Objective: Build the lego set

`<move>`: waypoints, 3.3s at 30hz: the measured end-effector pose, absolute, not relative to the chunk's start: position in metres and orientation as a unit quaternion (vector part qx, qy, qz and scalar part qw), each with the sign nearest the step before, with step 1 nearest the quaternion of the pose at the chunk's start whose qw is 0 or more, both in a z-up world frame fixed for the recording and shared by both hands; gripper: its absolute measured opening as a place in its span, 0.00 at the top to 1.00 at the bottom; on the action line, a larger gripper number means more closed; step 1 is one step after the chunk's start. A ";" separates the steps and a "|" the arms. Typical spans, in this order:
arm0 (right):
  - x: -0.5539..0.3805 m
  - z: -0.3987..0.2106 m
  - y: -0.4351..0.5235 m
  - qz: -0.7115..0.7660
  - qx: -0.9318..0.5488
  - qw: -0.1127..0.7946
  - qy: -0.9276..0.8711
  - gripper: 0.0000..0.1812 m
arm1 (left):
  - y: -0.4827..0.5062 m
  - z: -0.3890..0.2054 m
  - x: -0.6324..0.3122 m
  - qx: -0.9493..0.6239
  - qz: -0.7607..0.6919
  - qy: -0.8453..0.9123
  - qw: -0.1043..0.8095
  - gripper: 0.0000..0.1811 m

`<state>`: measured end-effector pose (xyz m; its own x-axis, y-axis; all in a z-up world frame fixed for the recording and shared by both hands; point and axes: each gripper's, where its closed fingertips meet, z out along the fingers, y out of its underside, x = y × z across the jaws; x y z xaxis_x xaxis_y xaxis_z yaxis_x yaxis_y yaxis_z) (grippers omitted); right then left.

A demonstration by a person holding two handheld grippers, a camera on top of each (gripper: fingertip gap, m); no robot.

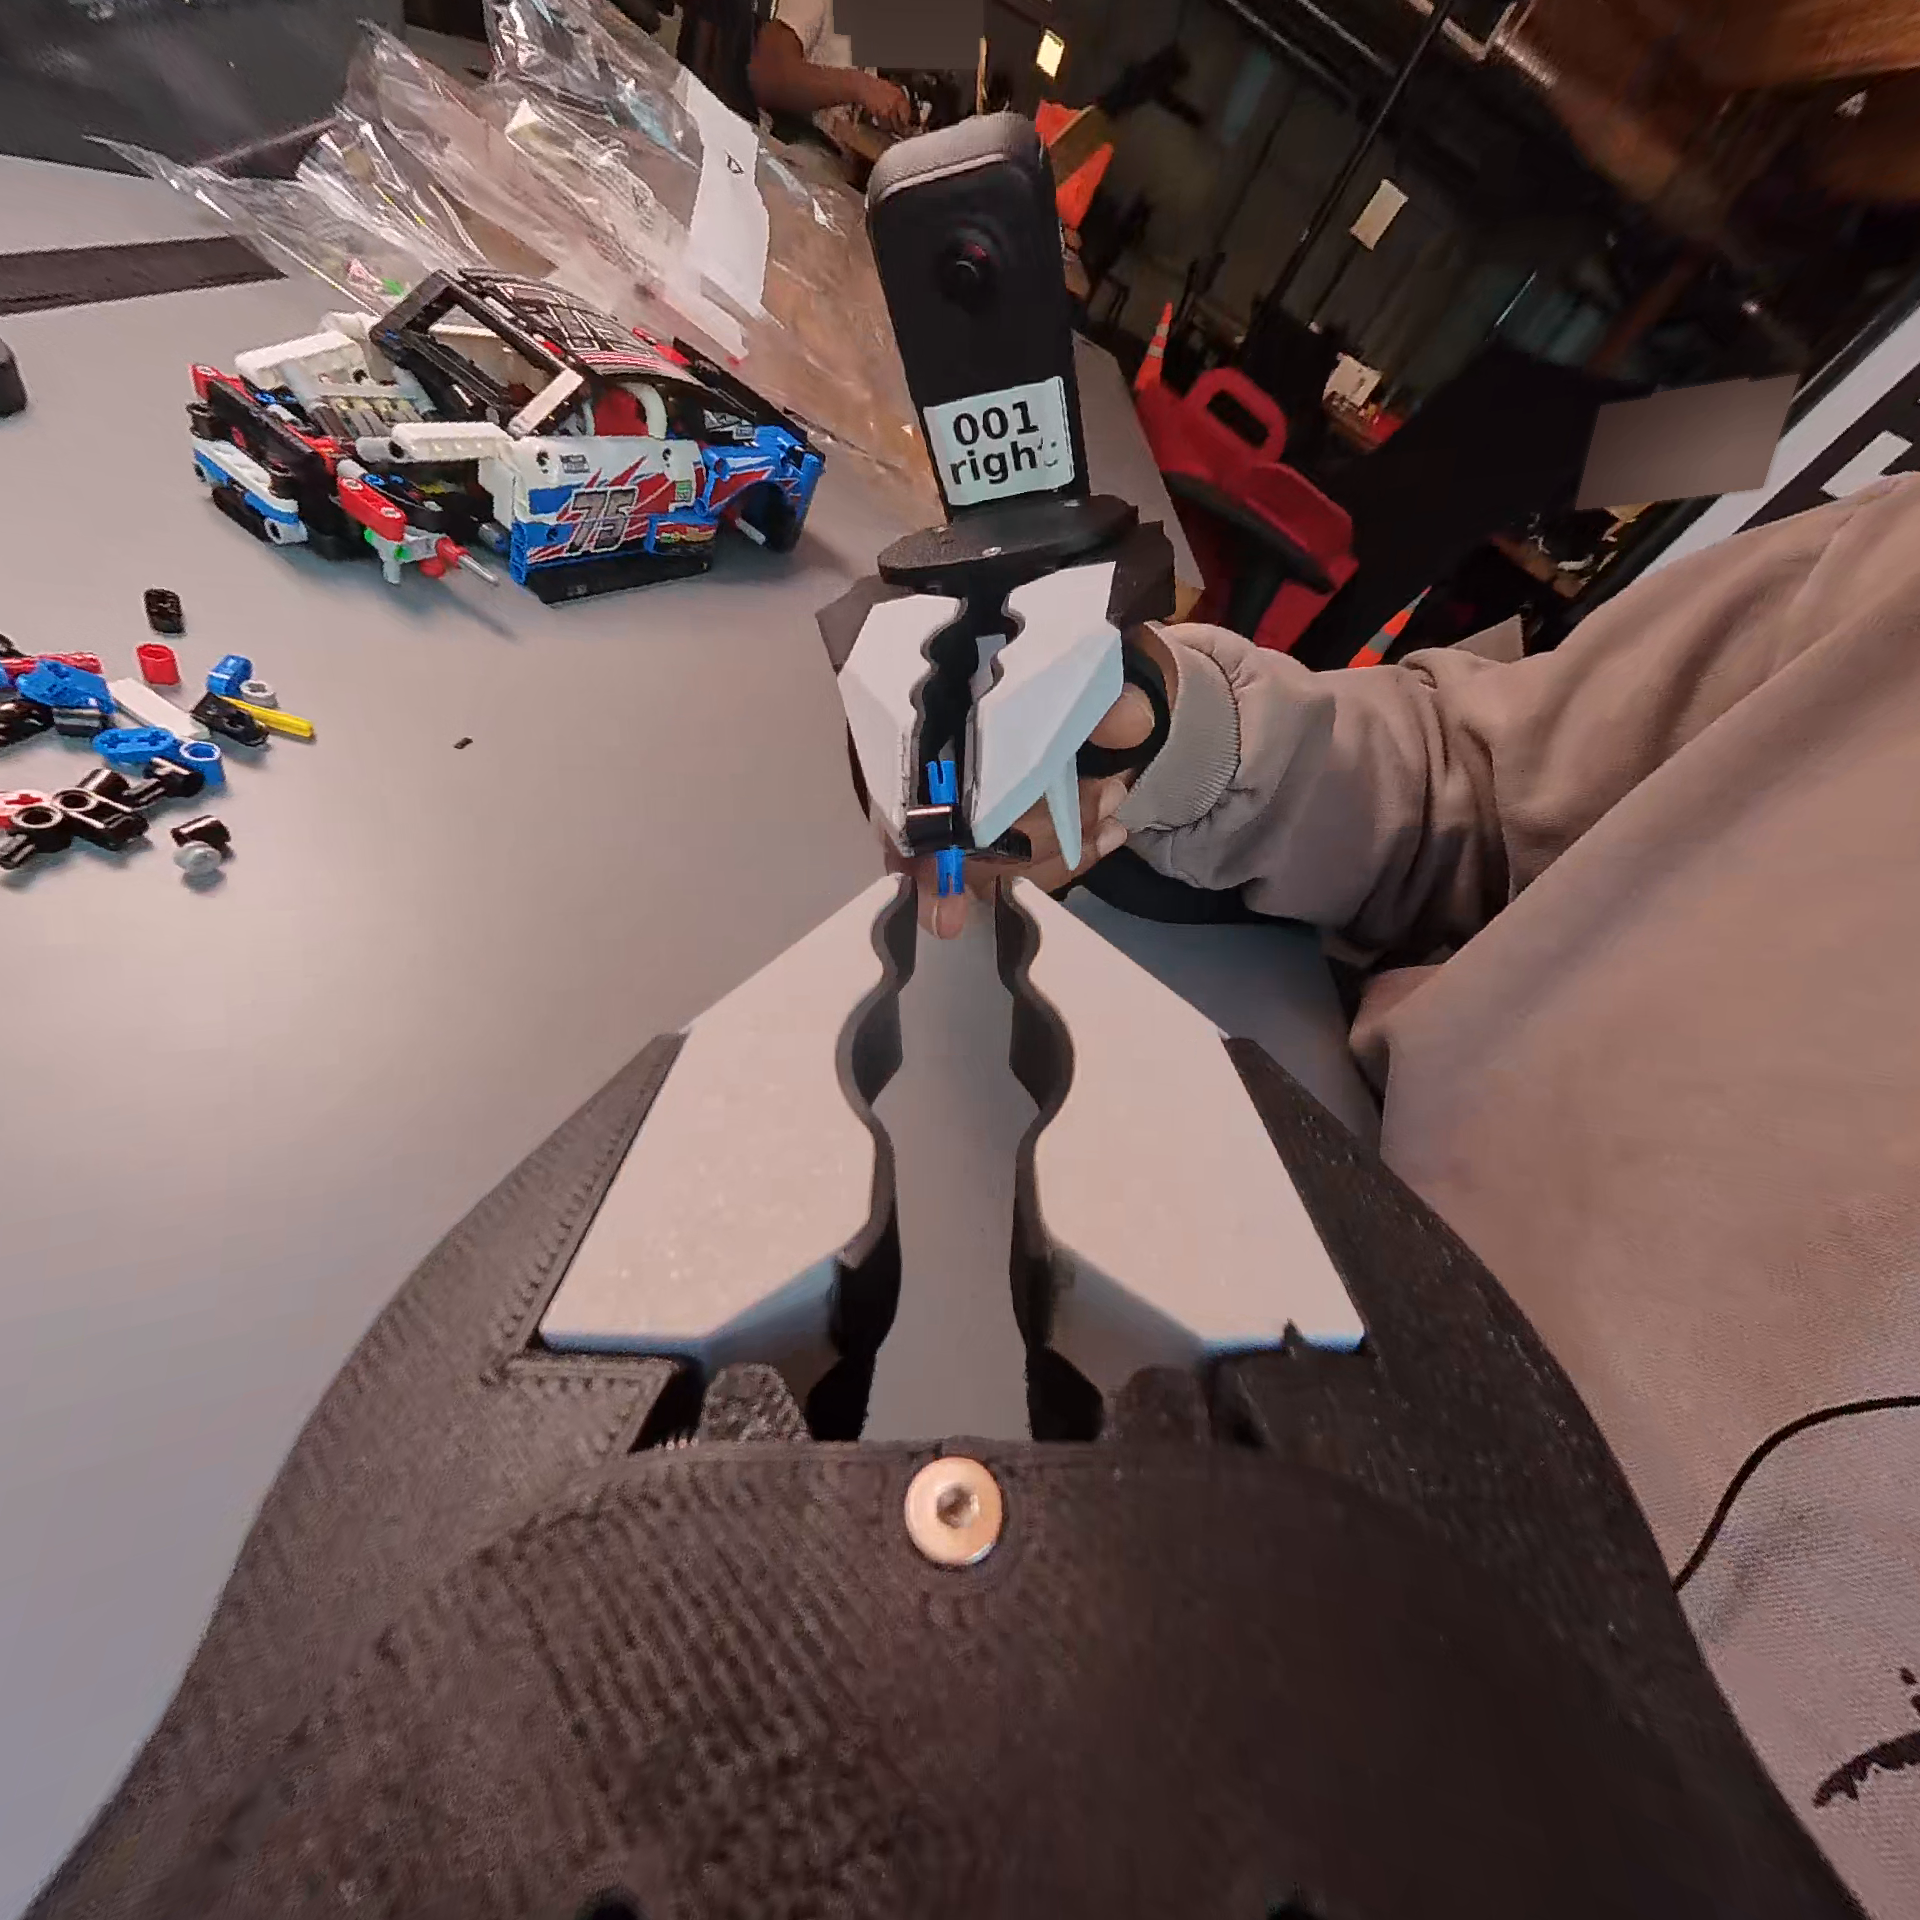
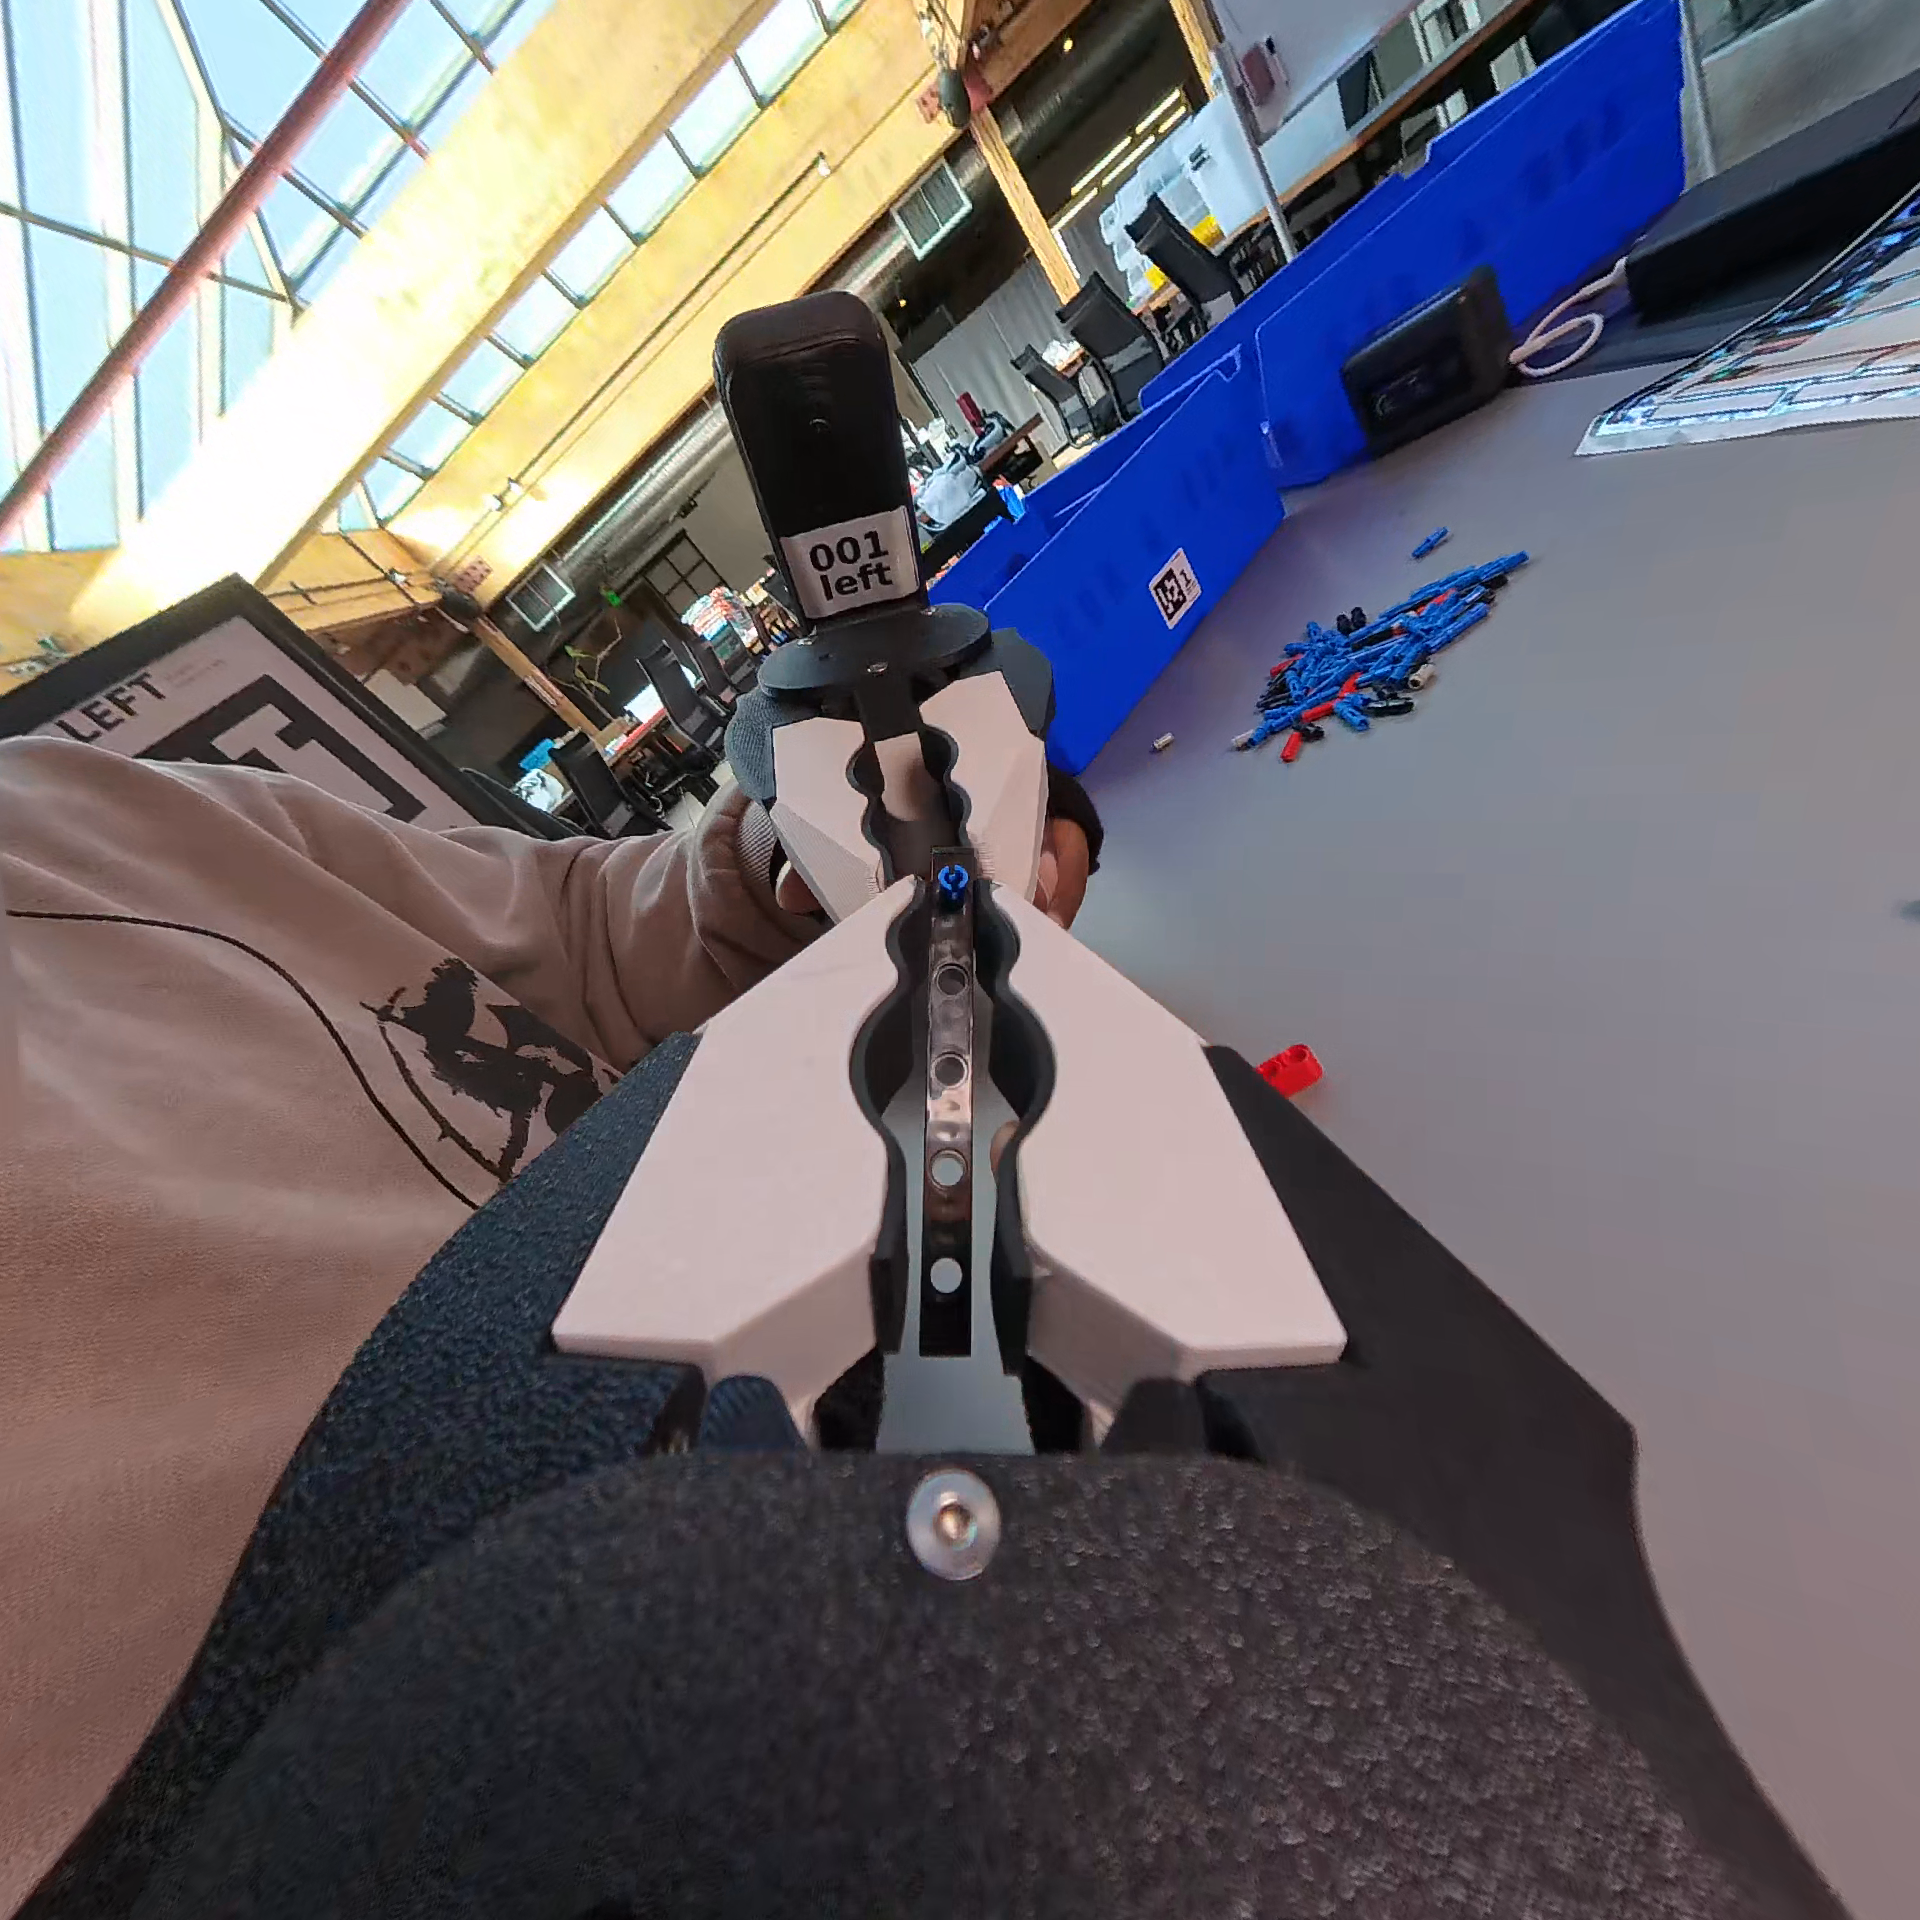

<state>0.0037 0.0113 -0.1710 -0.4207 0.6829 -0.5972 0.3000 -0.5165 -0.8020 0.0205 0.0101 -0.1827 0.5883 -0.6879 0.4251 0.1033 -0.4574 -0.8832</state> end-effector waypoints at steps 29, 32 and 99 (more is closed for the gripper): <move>0.019 -0.127 0.046 0.795 -0.456 0.185 -0.354 0.97 | 0.003 -0.166 0.013 -0.697 -0.510 0.121 0.490 0.99; 0.022 -0.133 0.036 0.773 -0.456 0.205 -0.390 0.97 | 0.006 -0.160 0.010 -0.693 -0.502 0.122 0.503 0.99; 0.001 -0.197 0.009 0.695 -0.561 0.057 -0.446 0.97 | 0.004 -0.207 0.016 -0.762 -0.483 0.135 0.410 0.98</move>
<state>0.0006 0.0091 -0.1972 -0.3636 0.5803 -0.7287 0.4217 -0.5950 -0.6842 0.0156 0.0038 -0.2073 0.4963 -0.6026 0.6250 0.1901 -0.6270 -0.7555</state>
